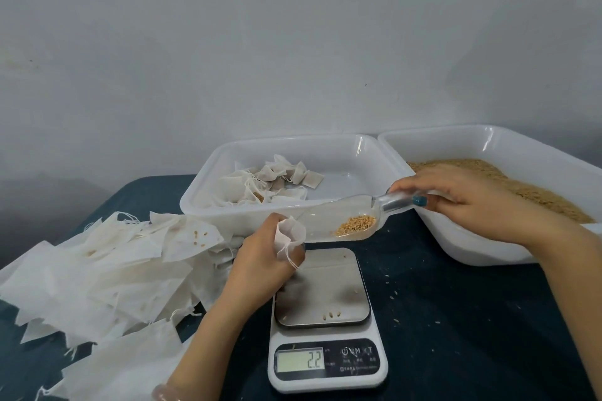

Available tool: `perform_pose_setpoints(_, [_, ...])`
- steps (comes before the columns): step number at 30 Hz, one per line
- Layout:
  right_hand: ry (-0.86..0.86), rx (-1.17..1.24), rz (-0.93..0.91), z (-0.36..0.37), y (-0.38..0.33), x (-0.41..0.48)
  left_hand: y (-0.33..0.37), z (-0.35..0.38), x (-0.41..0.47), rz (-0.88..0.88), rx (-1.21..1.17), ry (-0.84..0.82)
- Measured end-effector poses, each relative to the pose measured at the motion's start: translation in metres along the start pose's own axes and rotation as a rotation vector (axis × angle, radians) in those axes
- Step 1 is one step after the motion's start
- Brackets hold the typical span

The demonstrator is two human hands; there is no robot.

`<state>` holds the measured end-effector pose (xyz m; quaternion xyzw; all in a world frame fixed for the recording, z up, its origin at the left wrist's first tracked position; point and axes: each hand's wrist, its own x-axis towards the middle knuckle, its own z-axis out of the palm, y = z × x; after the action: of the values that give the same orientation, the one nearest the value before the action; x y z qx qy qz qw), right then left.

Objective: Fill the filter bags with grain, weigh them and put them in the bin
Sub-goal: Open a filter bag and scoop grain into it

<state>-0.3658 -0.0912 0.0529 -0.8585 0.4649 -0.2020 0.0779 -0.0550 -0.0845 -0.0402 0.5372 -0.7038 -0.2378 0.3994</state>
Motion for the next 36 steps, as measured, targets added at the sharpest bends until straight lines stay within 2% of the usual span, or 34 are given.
perform_pose_setpoints(6, [0.084,-0.232,-0.087,-0.006,-0.007,0.009,0.004,0.001,-0.001,0.041,0.169,-0.008])
perform_pose_setpoints(11, [0.226,-0.452,-0.196,-0.012,-0.03,0.021,0.006,0.002,-0.002,0.043,0.167,-0.011])
perform_pose_setpoints(21, [0.382,-0.536,-0.314,-0.029,-0.049,0.04,0.01,0.0,-0.002,0.022,-0.121,-0.002])
perform_pose_setpoints(26, [0.379,-0.443,-0.223,-0.025,-0.041,0.032,0.01,-0.002,-0.002,-0.011,-0.197,-0.018])
perform_pose_setpoints(33, [0.224,-0.032,0.098,0.0,-0.007,0.001,0.015,-0.005,-0.003,-0.091,-0.469,-0.094])
perform_pose_setpoints(36, [0.278,0.128,0.207,0.012,0.007,-0.001,0.016,-0.006,-0.003,-0.092,-0.546,-0.09])
